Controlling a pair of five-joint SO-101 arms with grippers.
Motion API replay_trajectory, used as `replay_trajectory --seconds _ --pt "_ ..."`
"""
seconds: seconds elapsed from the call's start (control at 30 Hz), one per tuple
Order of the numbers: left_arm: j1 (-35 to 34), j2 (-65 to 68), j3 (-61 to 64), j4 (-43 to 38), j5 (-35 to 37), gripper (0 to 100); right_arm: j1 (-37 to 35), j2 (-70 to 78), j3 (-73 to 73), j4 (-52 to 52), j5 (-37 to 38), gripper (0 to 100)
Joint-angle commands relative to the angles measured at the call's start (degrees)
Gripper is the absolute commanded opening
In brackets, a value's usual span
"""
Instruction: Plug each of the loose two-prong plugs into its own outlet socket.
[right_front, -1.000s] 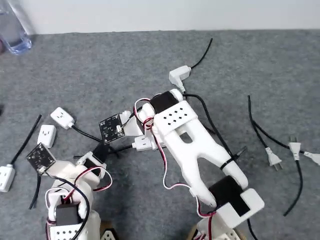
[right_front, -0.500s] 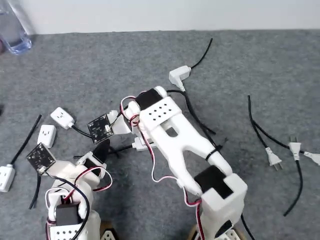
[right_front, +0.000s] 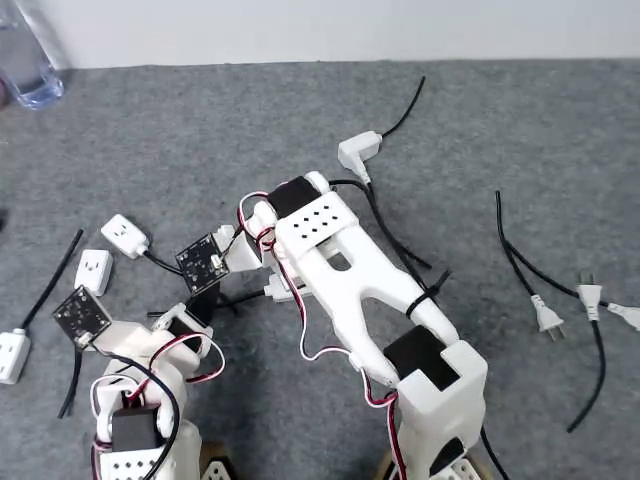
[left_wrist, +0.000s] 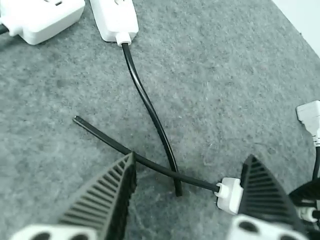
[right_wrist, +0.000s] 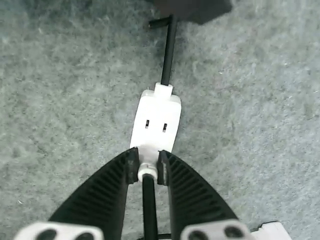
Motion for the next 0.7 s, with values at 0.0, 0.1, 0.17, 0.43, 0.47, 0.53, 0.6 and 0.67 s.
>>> replay_trajectory --seconds 0.0,0.1,0.17,0.43,0.47,0.53,0.6,0.67 --pt "-0.2 -0.5 -0.3 0.1 -0.4 32 0.6 -0.1 -2.9 -0.4 0.5 0.9" --pt "-0.2 -0.5 -0.3 0.1 -0.4 32 0.6 1.5 -3.1 -0.5 0.5 0.9" --pt "-0.2 -0.5 -0.3 0.1 -0.4 32 0.5 2.3 -3.2 -0.6 0.5 0.9" --pt "-0.1 -0.5 -0.3 0.1 -0.4 32 0.5 2.6 -4.7 -0.3 0.2 0.9" --pt "-0.2 -0.5 -0.3 0.1 -0.4 32 0.6 2.9 -4.7 -0.3 0.2 0.9" --pt "-0.2 -0.5 -0.3 0.1 -0.4 32 1.4 3.1 -4.5 -0.2 0.4 0.9" --pt "-0.2 -0.5 -0.3 0.1 -0.4 32 2.3 3.1 -4.4 -0.1 0.4 0.9" --pt "-0.2 -0.5 -0.3 0.1 -0.4 32 3.8 3.1 -4.3 0.0 0.4 0.9"
